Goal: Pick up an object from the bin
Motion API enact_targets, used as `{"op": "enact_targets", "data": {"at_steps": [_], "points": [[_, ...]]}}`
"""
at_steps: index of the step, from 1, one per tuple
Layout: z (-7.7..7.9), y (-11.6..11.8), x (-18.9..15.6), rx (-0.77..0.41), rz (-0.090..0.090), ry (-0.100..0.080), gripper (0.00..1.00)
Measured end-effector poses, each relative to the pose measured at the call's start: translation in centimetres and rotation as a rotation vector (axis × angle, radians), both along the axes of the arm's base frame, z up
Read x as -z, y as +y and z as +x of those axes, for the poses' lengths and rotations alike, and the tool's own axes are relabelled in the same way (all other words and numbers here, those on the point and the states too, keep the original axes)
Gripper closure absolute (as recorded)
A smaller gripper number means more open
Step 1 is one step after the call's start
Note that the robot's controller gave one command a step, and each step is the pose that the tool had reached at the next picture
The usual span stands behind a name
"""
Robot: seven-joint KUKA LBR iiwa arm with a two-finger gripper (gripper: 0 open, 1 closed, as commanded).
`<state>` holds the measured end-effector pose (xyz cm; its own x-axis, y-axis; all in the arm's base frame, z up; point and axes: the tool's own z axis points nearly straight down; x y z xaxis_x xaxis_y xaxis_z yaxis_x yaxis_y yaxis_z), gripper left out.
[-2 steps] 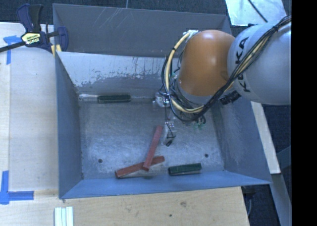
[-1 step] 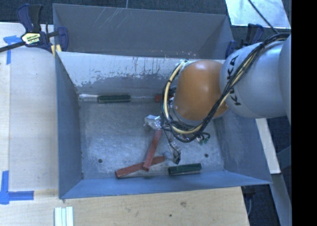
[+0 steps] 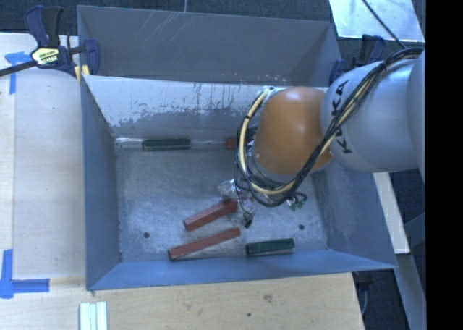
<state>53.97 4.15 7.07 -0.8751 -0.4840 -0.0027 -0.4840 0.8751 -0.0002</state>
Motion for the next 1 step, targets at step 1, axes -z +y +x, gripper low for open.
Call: {"op": "enact_targets", "data": {"at_steps": [1], "points": [[-0.05, -0.04, 0.05, 0.000, -0.001, 0.002, 0.00]]}}
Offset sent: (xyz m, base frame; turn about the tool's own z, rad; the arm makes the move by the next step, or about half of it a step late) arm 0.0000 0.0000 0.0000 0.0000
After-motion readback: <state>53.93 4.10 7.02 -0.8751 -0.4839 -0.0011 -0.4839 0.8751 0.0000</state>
